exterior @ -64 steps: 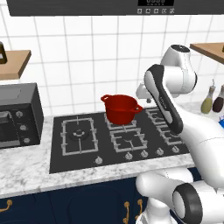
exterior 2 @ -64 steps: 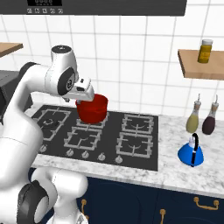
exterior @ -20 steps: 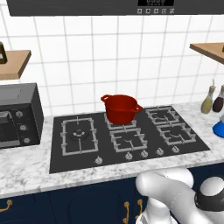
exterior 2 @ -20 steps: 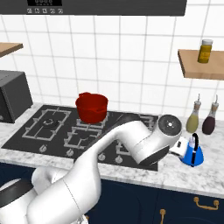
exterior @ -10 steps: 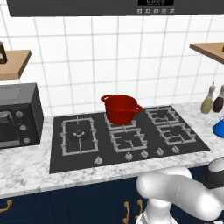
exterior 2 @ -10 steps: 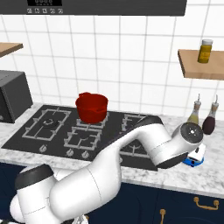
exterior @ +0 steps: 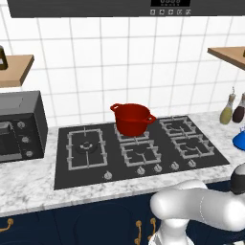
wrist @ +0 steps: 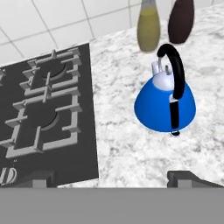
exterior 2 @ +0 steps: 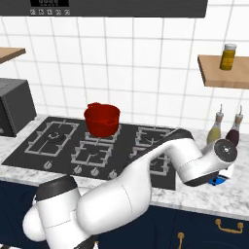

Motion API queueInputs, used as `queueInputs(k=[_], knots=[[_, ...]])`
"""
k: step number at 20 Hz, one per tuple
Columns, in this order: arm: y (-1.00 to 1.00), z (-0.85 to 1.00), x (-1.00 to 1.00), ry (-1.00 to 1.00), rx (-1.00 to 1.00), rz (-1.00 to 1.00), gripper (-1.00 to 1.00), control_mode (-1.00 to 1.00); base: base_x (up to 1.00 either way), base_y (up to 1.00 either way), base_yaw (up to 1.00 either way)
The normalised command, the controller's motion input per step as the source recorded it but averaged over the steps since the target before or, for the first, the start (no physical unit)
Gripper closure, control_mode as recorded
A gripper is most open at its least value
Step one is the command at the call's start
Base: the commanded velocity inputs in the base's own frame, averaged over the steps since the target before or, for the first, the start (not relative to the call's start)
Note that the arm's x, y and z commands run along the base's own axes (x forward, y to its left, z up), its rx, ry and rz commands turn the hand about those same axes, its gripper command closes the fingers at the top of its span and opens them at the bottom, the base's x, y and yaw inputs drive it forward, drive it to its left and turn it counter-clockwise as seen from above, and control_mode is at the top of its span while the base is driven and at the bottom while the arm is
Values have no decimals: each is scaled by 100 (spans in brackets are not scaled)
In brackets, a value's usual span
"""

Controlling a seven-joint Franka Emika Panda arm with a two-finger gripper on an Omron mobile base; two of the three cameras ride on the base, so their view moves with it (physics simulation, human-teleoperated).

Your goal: Pick the kettle from the counter and place it on a stove burner. Then turn the burner on.

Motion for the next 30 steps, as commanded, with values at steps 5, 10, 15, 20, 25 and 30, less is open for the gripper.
queueInputs(k=[5, 10, 15, 20, 25, 30], knots=[[-17, -18, 23, 0, 0, 3, -100, -100, 0, 0, 0], [-28, -7, 21, 0, 0, 0, -100, -100, 0, 0, 0], [-15, -22, 30, 0, 0, 0, -100, -100, 0, 0, 0], [-19, -20, 23, 0, 0, 0, -100, -100, 0, 0, 0], [-18, -11, 21, 0, 0, 0, -100, -100, 0, 0, 0], [-17, -13, 25, 0, 0, 0, -100, -100, 0, 0, 0]])
